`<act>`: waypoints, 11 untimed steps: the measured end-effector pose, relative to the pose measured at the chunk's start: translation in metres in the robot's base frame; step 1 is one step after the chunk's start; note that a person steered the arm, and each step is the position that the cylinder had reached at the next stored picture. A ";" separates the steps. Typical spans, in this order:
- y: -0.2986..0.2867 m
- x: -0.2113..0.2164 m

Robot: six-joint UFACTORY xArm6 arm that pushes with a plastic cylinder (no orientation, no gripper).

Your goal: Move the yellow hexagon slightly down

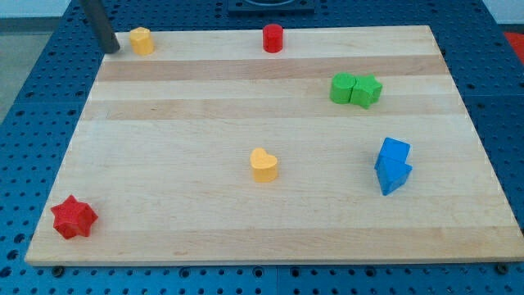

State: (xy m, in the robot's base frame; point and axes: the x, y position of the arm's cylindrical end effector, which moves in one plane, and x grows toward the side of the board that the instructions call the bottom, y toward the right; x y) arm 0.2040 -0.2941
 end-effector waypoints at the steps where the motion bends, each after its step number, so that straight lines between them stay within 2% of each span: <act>1: 0.000 -0.011; 4: 0.071 -0.009; 7: 0.051 0.059; 11: 0.099 0.191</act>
